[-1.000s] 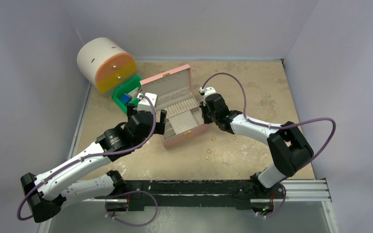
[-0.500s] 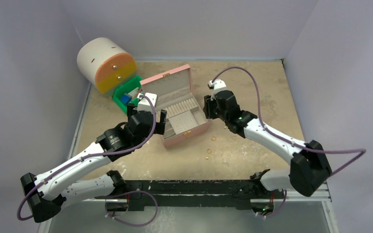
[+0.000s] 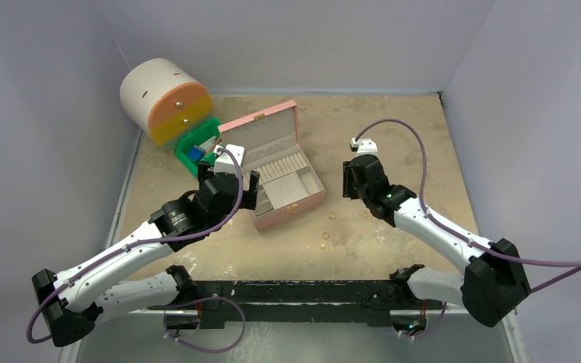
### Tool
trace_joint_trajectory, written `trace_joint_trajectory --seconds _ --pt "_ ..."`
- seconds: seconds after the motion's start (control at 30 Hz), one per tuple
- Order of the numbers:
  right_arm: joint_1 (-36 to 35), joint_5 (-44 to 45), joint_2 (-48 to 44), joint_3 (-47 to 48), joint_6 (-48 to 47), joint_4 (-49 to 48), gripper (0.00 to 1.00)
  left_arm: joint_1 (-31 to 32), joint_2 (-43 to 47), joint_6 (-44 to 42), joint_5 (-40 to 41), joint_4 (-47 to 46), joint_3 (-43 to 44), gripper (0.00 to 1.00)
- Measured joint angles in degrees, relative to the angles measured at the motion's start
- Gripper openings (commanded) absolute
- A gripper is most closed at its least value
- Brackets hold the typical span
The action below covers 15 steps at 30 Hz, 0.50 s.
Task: Organize the mixed jewelry
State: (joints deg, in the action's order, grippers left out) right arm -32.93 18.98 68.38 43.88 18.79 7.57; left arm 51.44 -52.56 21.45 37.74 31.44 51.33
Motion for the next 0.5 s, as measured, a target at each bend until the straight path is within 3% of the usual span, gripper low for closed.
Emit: trace_joint_trajectory --seconds 0.5 --pt "6.45 -3.5 11.76 -2.01 4.9 -2.23 0.35 0.0 -0.68 0.0 0.0 0.0 0.0 0.93"
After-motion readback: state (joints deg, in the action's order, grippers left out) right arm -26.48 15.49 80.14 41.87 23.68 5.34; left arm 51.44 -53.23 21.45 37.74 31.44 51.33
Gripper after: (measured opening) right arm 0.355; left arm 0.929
